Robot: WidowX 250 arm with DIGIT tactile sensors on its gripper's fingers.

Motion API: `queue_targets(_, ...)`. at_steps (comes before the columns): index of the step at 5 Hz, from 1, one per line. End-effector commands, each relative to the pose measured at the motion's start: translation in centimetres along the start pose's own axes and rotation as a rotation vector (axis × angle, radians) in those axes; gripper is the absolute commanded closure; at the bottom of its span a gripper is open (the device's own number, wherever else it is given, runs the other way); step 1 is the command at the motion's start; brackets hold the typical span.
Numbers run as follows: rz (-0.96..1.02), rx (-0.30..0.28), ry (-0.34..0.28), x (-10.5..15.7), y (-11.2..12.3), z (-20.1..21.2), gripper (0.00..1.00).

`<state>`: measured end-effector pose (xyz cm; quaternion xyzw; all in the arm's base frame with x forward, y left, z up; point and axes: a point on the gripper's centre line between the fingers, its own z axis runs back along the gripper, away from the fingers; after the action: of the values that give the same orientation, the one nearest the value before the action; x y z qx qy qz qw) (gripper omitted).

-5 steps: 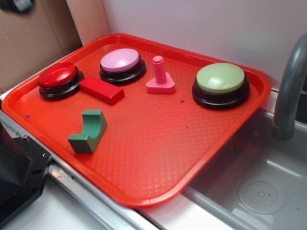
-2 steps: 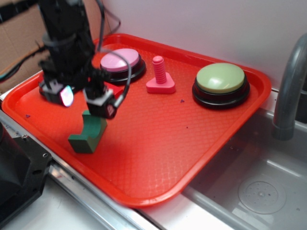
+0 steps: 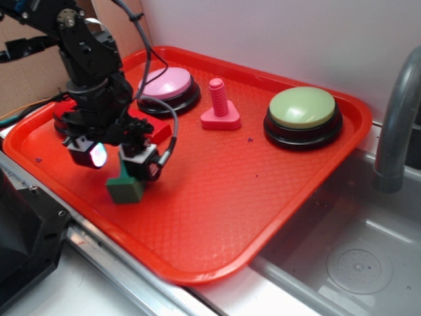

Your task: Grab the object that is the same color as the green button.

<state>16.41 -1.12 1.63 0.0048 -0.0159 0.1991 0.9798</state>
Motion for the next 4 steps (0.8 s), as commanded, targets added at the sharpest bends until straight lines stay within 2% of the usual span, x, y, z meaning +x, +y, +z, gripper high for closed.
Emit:
queue_targets(1,-0.133,-0.01,0.005,-0.5,-3.4,0.9,0.0)
queue_targets(2,-0.16,-0.033,-0.016,-0.4,-3.9,3.5,0.0)
queue_targets(3,-0.125,-0.064,-0.089,-0.3,-3.8,6.7,0.0)
queue_targets(4,-0.151,-0.074,-0.063,-0.3,-4.6,6.2,0.0)
